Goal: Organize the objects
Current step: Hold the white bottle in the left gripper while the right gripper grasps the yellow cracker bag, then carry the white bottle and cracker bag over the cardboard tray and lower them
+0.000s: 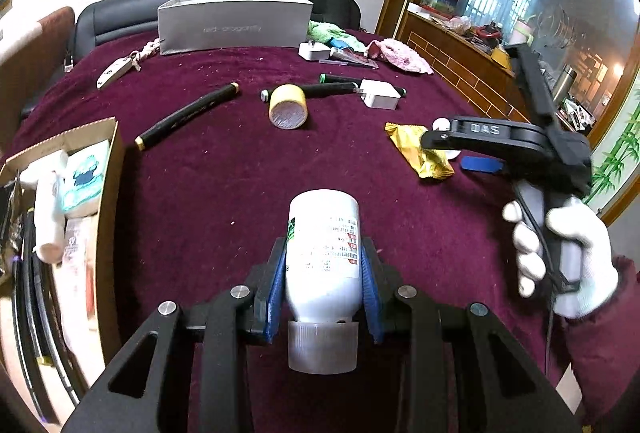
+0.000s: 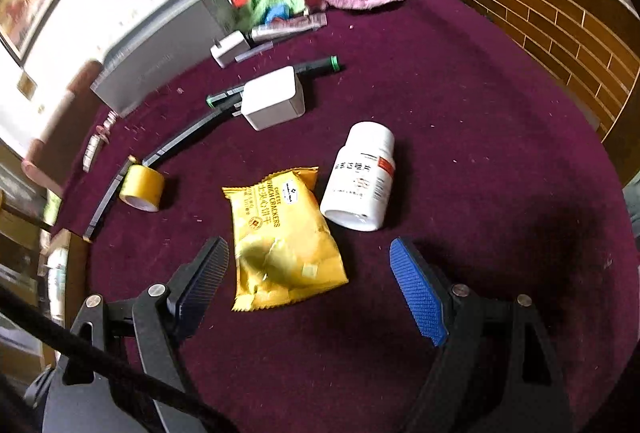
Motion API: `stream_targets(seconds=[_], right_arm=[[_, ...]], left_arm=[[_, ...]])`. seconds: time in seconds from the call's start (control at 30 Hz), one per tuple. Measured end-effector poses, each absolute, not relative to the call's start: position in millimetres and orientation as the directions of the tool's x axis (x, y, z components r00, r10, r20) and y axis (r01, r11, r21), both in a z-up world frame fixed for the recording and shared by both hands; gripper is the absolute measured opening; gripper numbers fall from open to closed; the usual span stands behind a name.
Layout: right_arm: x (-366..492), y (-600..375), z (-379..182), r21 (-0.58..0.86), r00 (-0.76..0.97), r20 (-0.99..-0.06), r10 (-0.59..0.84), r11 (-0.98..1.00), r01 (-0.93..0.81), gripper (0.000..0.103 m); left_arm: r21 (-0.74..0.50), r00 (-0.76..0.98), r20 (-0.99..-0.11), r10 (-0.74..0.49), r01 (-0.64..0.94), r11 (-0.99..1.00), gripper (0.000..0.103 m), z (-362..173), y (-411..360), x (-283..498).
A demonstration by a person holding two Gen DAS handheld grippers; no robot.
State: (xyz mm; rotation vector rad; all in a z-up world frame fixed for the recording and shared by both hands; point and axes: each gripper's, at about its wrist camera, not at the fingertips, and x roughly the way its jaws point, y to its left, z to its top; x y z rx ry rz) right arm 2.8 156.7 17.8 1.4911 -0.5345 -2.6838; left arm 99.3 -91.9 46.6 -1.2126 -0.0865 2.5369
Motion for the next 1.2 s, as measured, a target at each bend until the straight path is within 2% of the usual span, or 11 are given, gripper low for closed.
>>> stream_targets(seconds=[0.57, 0.6, 0.67, 0.7, 0.8, 1.2], right_arm=[[-24, 119, 10, 0.164, -0.481, -0.874, -0.077, -0.976, -0.141, 0.082], [-24, 117, 10, 0.148, -0.478, -0.876, -0.063, -0.979, -0.142, 0.08], [-24, 113, 10, 0.097, -0.473, -0.881, -0.018, -0.985, -0.142, 0.069], [-23, 111, 10, 0.074, -0.473, -0.881, 0.002, -0.987, -0.142, 0.055], [-20, 113, 13, 0.114, -0.467, -0.884, -0.04, -0.985, -0.132, 0.045], [25, 103, 24, 0.215, -0.467, -0.87, -0.156, -0.974, -0.075, 0.044]], left_arm=[[-0.234, -0.566, -0.752, 0.338, -0.25, -0.939, 0.029, 39, -112, 101], [-0.231, -0.565, -0.754, 0.334, -0.247, -0.941, 0.029, 39, -112, 102], [-0.226, -0.564, -0.759, 0.325, -0.241, -0.944, 0.029, 39, -112, 103], [-0.222, -0.565, -0.76, 0.322, -0.239, -0.945, 0.029, 39, -112, 103], [-0.206, -0.571, -0.762, 0.306, -0.233, -0.95, 0.029, 40, -114, 105], [-0.19, -0.604, -0.742, 0.292, -0.229, -0.955, 0.029, 52, -121, 125]])
